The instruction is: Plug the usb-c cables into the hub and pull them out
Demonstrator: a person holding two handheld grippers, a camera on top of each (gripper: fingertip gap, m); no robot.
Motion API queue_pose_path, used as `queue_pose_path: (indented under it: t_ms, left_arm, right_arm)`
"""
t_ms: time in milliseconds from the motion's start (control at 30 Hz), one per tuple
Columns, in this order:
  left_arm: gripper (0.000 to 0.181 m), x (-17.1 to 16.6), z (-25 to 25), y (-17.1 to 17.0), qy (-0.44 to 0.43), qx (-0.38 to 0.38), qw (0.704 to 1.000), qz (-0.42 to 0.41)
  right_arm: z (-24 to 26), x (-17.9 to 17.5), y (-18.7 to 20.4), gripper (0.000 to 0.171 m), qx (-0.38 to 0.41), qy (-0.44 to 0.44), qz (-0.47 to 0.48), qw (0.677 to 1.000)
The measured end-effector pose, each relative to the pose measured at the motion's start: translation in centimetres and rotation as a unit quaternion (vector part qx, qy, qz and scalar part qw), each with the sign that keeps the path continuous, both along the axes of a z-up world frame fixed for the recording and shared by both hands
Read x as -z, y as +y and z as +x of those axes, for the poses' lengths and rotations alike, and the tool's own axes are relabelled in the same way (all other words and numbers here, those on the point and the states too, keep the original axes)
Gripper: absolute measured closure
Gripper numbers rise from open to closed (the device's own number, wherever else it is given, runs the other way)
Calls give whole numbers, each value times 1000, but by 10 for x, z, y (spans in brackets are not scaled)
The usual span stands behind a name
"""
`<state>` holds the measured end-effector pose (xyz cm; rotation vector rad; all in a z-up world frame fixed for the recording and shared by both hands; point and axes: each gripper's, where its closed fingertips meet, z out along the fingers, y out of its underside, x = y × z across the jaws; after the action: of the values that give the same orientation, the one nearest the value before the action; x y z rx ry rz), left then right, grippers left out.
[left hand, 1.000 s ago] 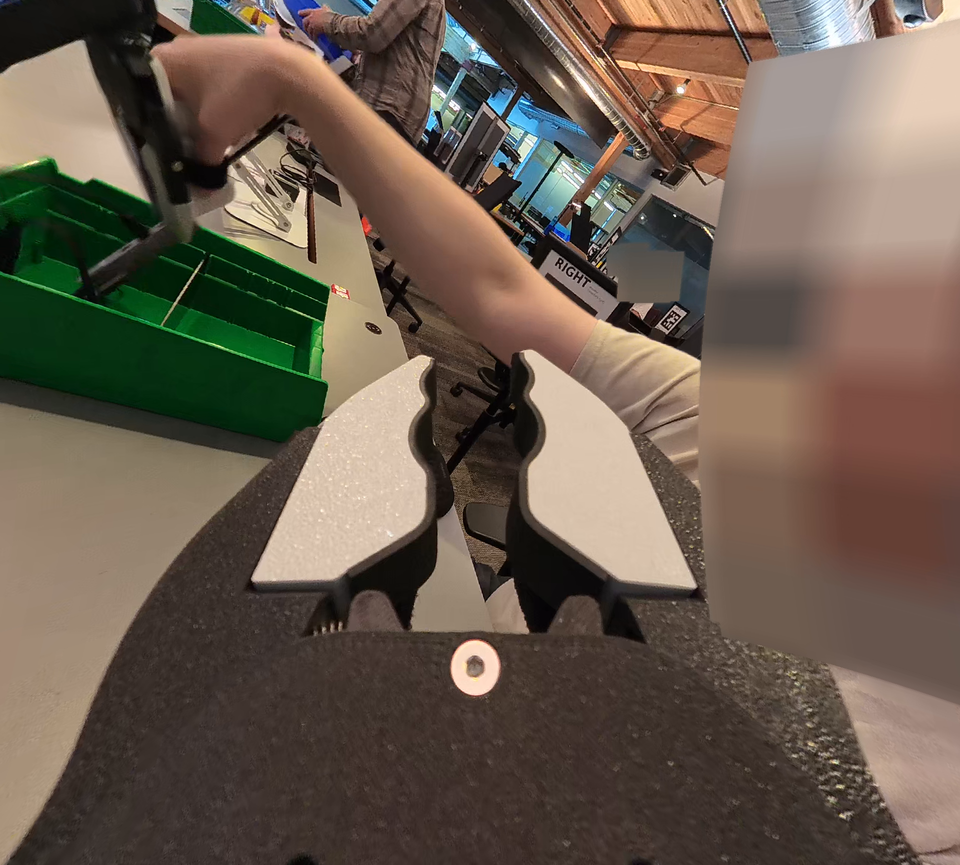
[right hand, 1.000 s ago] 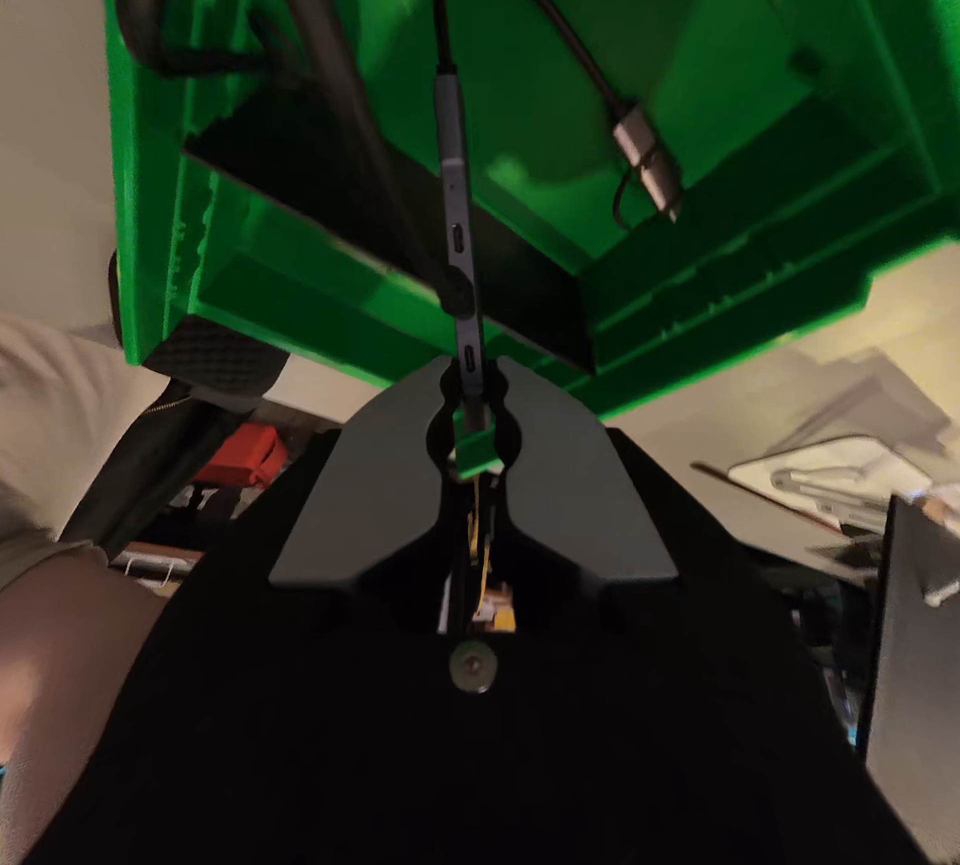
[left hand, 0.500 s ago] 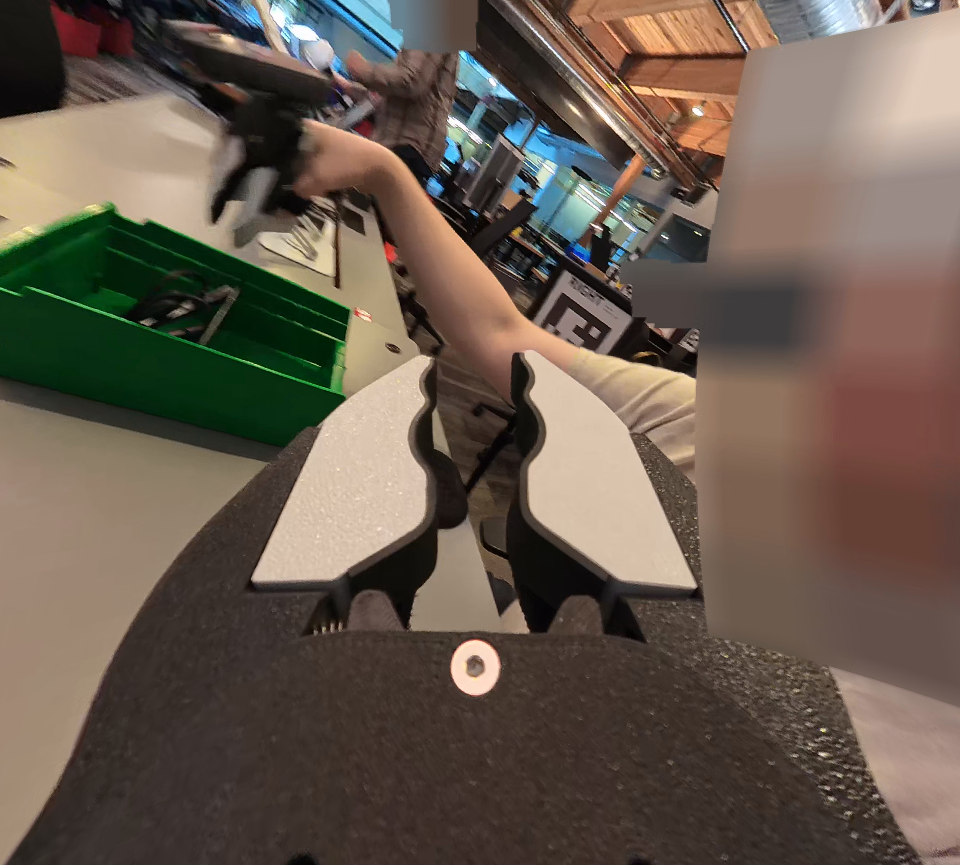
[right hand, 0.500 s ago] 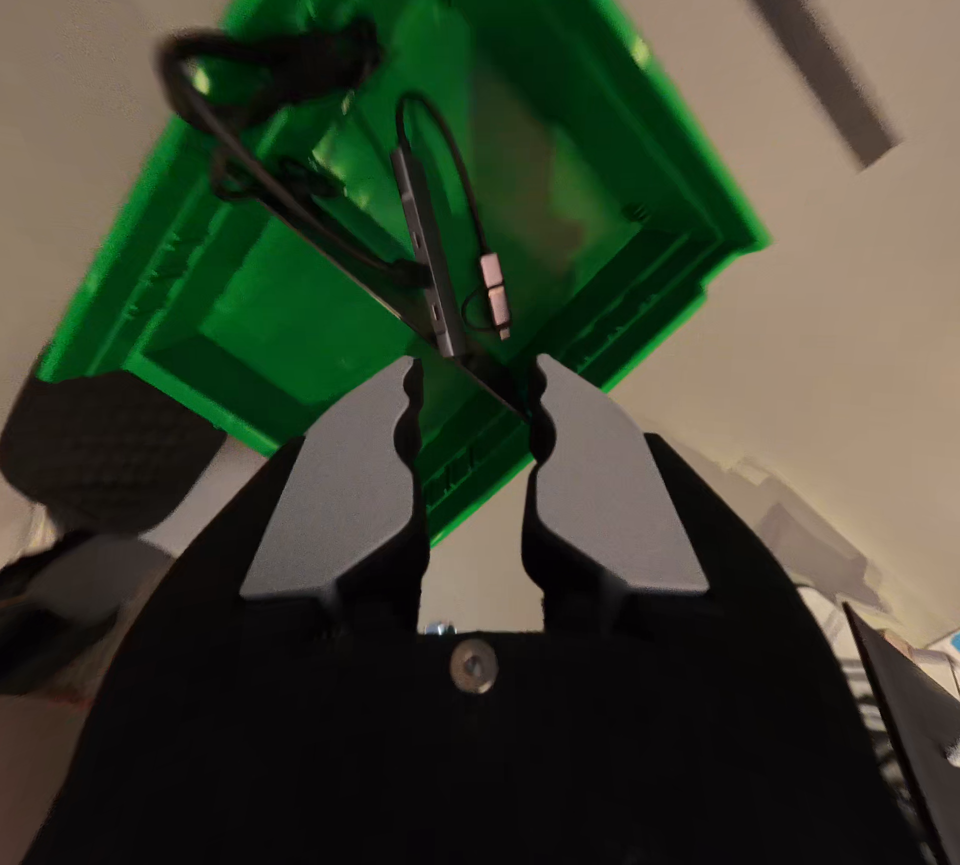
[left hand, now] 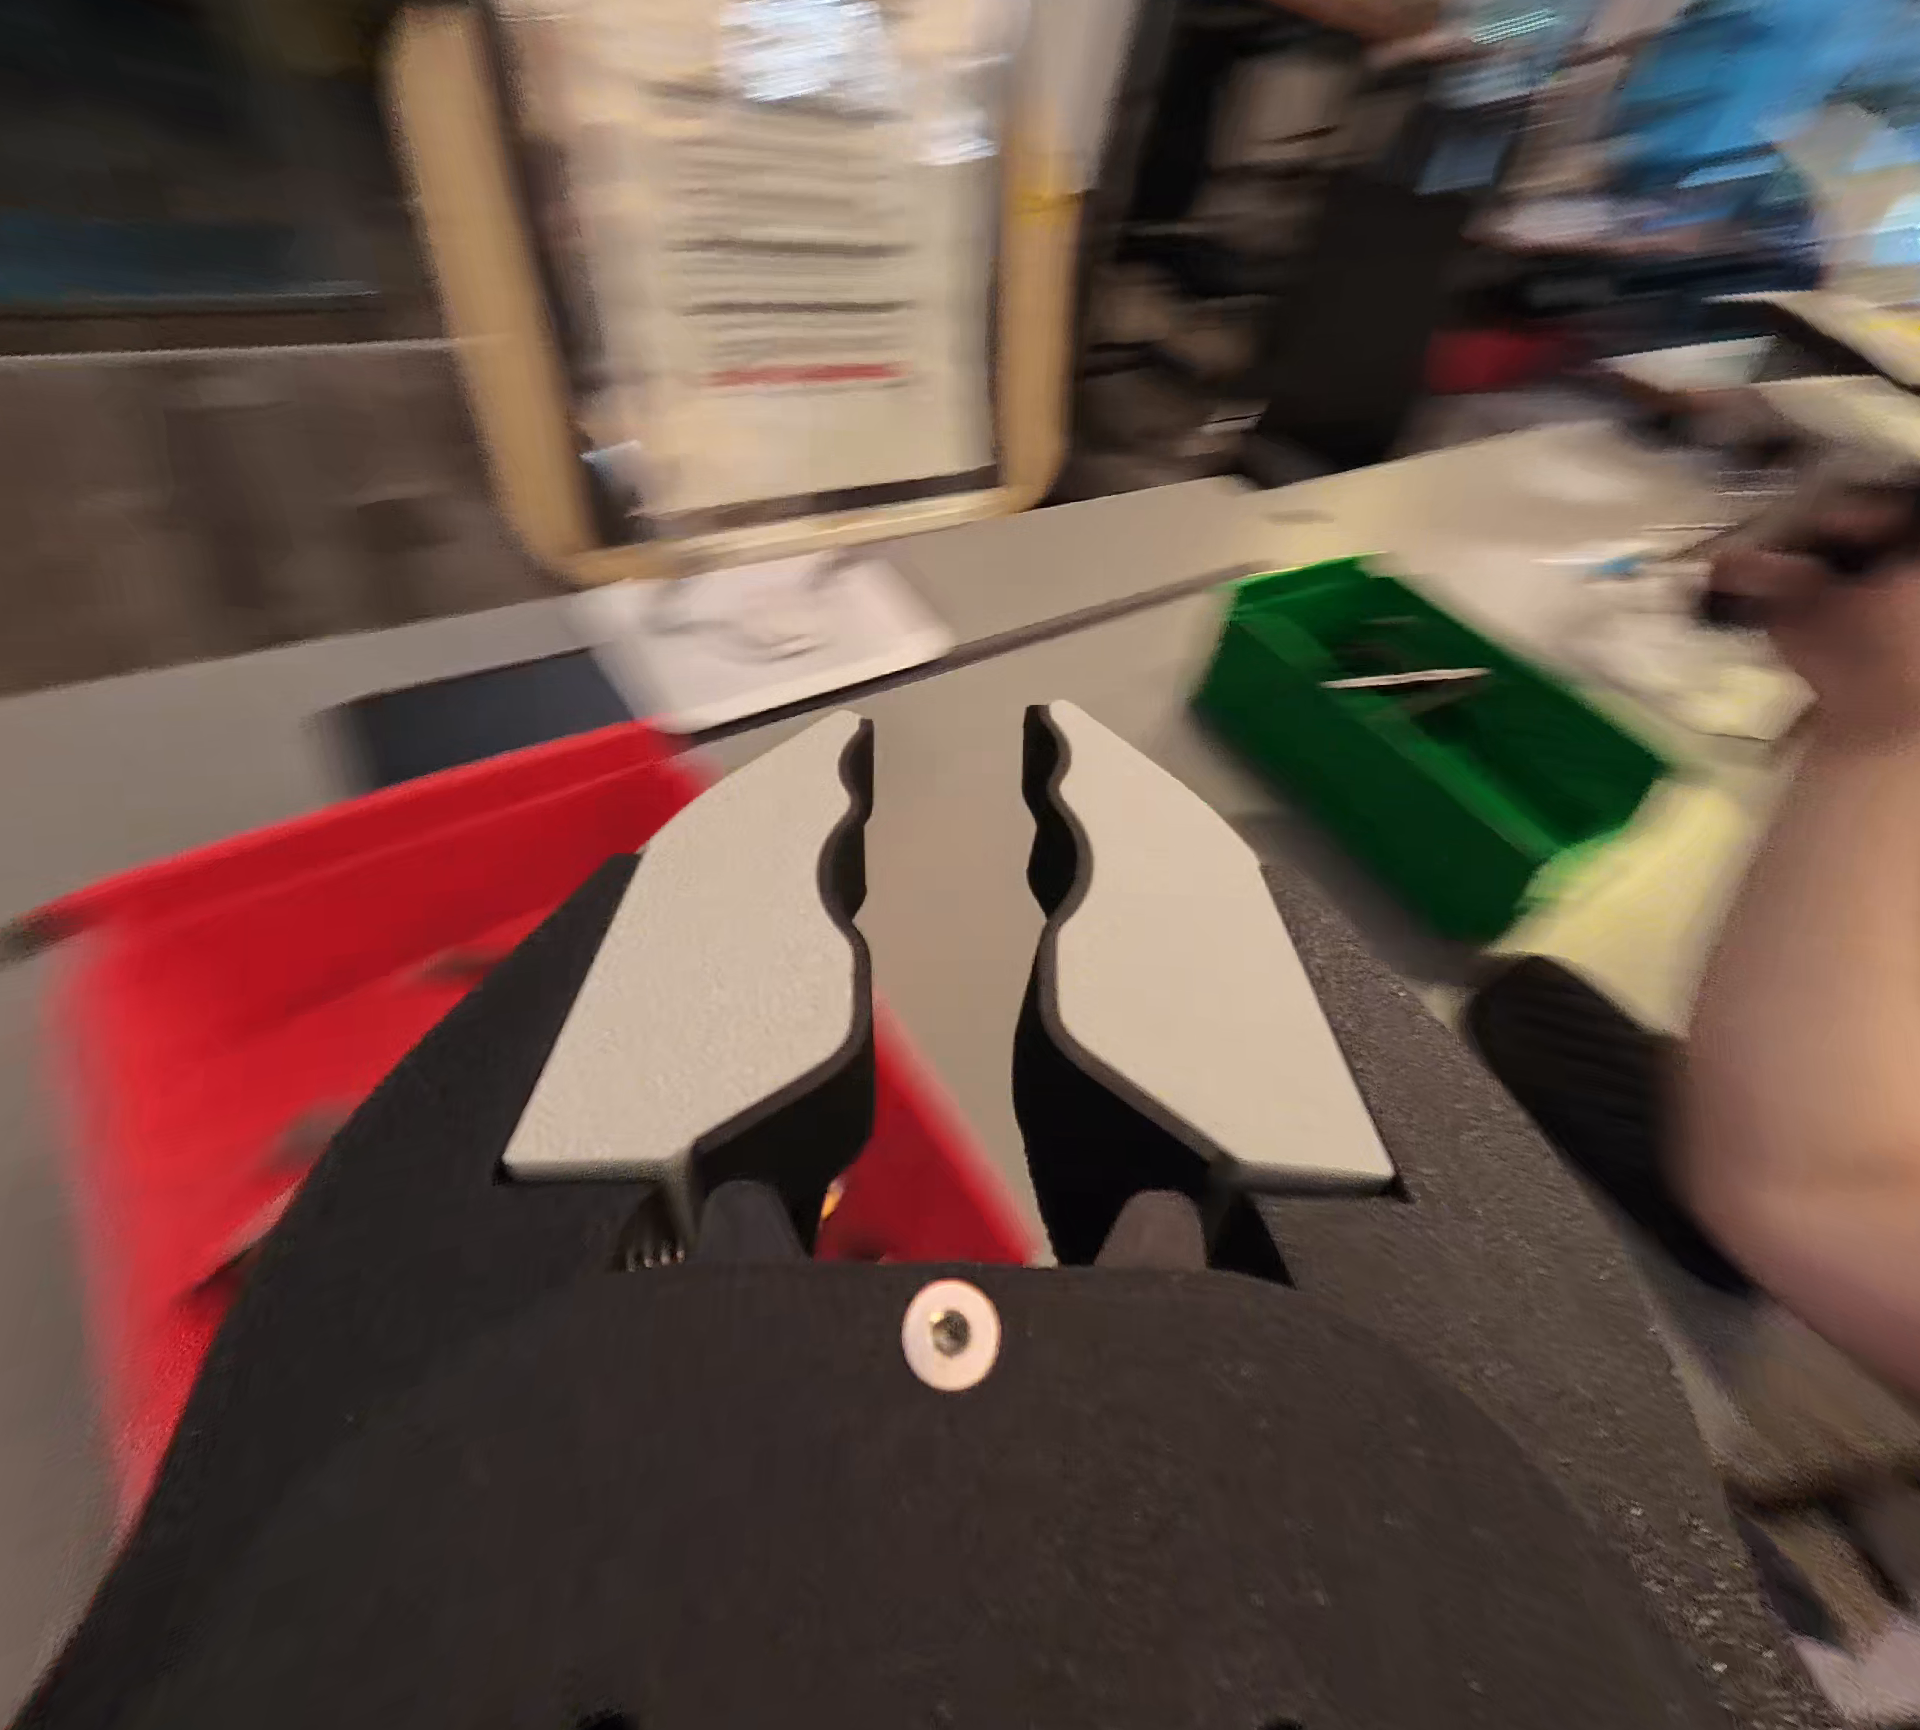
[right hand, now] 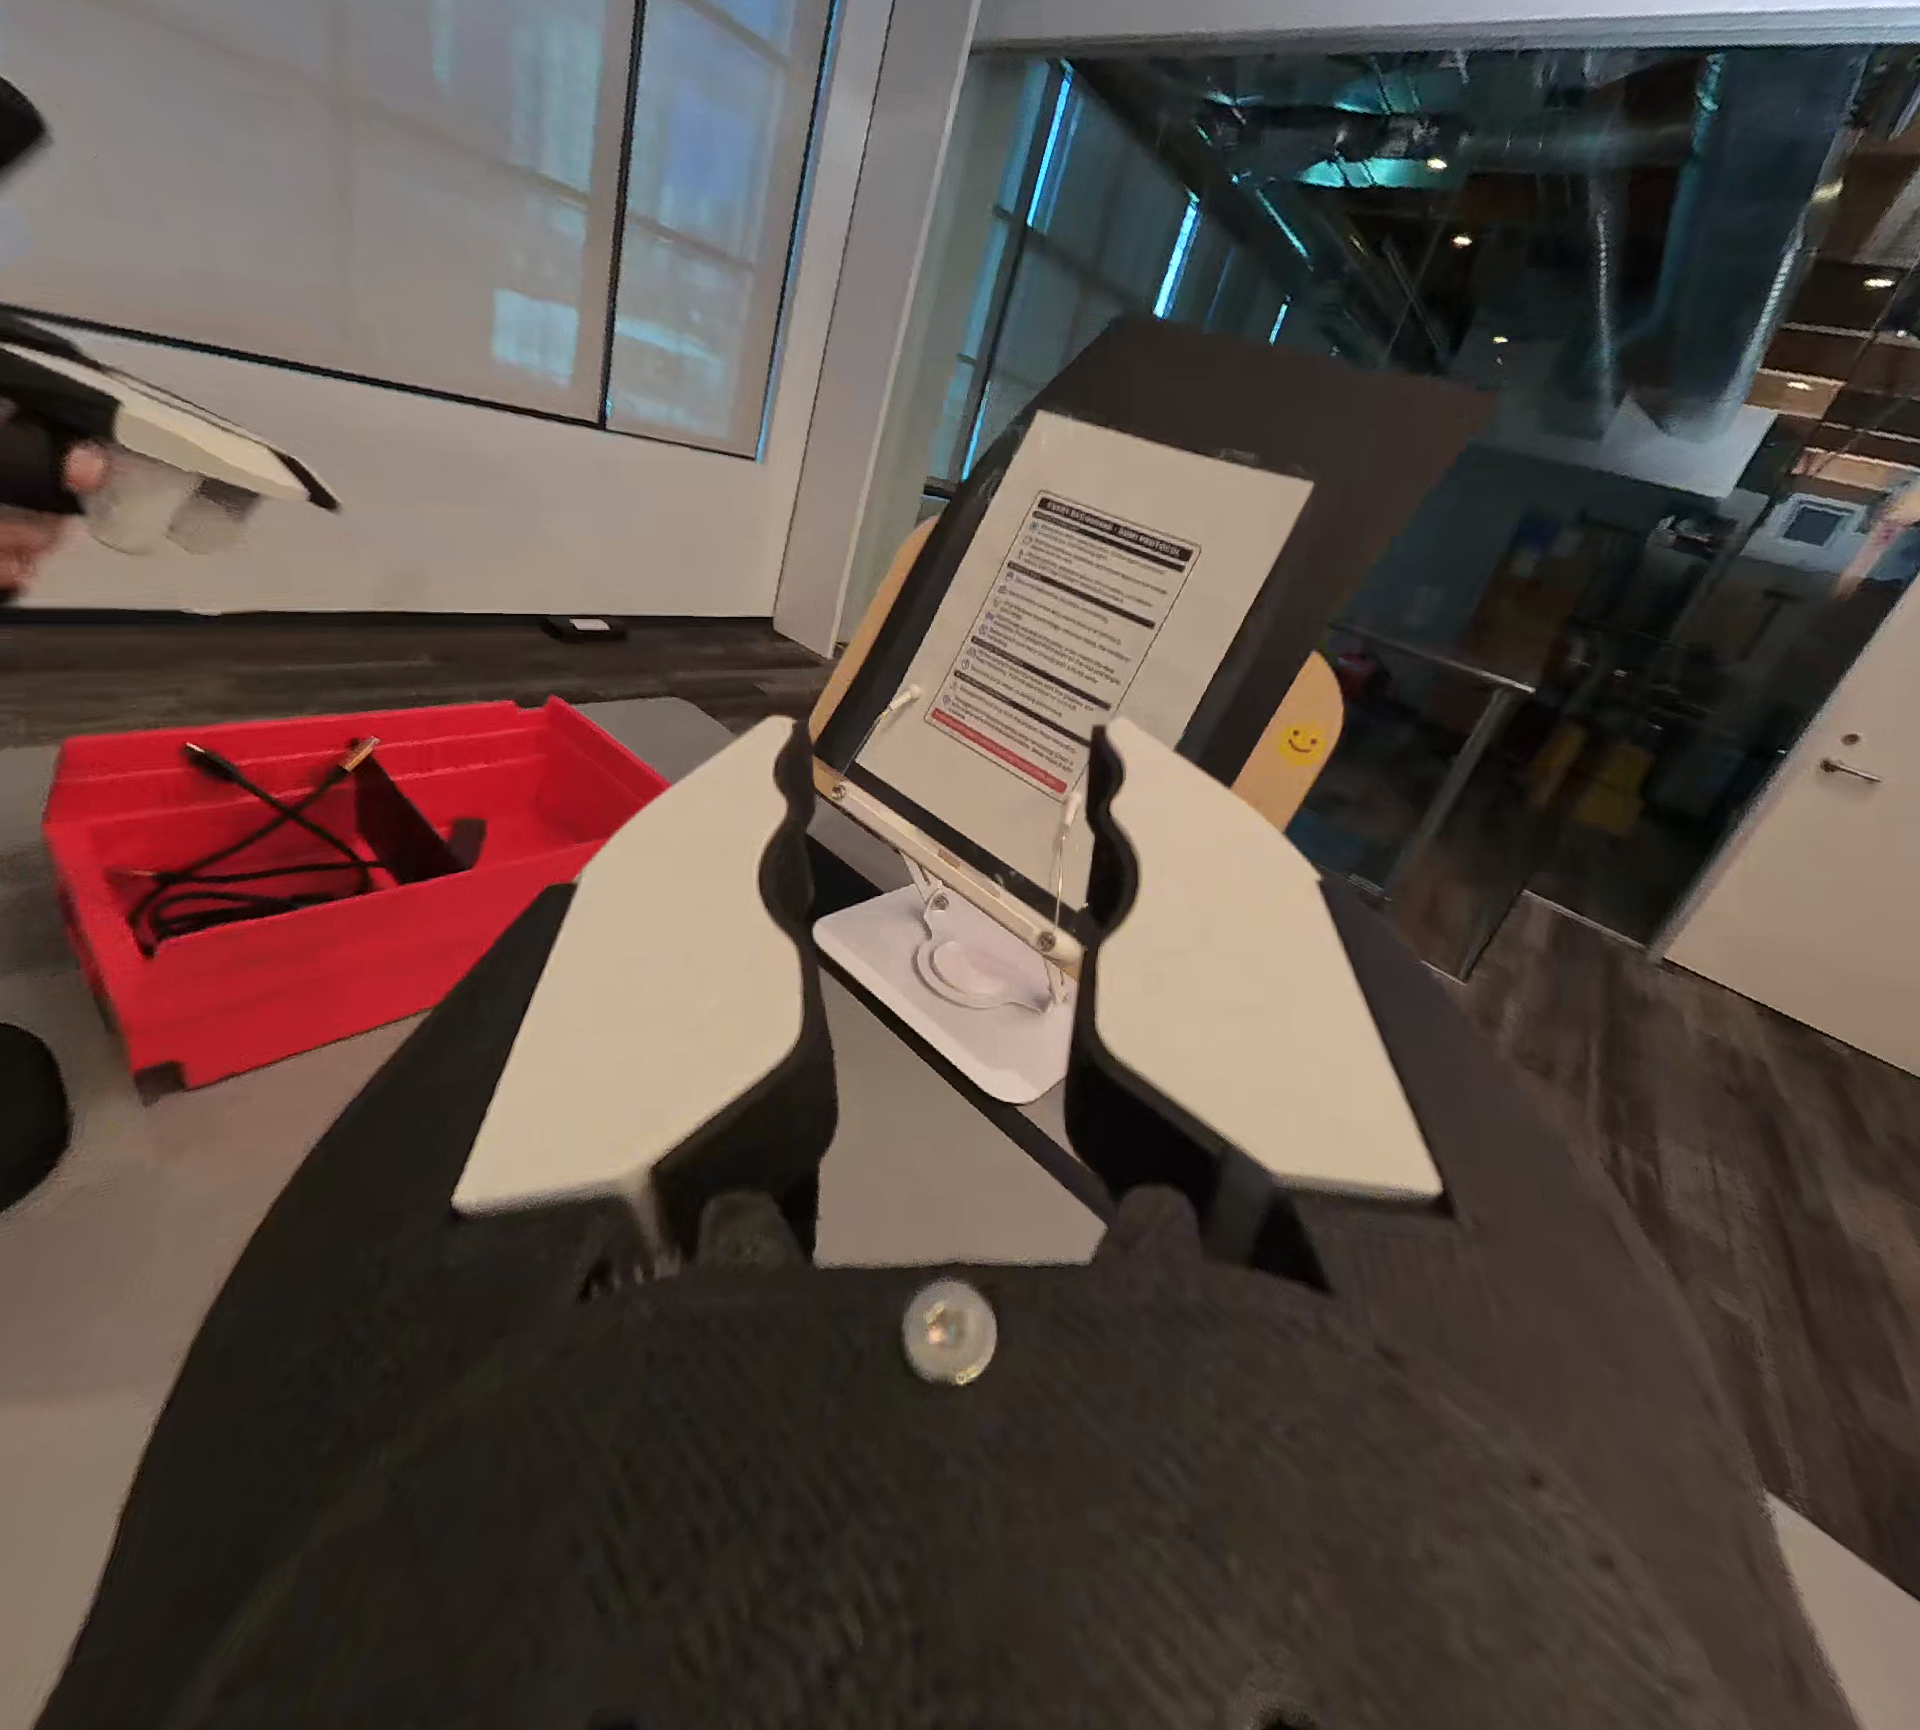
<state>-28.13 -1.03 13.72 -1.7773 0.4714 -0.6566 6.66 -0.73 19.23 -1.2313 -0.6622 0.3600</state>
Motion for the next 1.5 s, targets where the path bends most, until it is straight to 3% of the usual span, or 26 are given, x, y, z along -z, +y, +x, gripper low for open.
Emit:
queue_pose_path:
  t_ms: [100,167,367,533,867,1067,1200,1333,1500]
  left_arm:
    - [155,20,-39,1,58,-90,993,-41]
    - [155,42,-49,-3,108,-107,984,-90]
    - [158,120,-51,-5,236,-66,939,-242]
    - [161,195,-76,13,341,-55,876,-337]
    - [160,262,-99,40,441,-18,821,-361]
    - [177,274,-104,49,433,-18,819,-377]
    - [177,270,-102,47,422,-8,823,-381]
    - [178,219,-106,41,437,-61,830,-343]
    - [178,115,-98,22,462,-170,851,-180]
  right_arm:
    - [-18,16,11,126,1,-30,18,999]
    - [-23,26,22,126,1,-47,-10,999]
    - [-19,55,36,126,20,-119,-41,992]
    - [-10,56,31,126,25,-136,-35,990]
    - [7,44,18,128,34,-124,-17,992]
    - [0,46,14,128,27,-150,-6,988]
    - [-2,50,14,129,36,-176,-7,984]
    - [-7,49,10,129,42,-196,6,980]
    - [-11,45,7,130,39,-201,19,979]
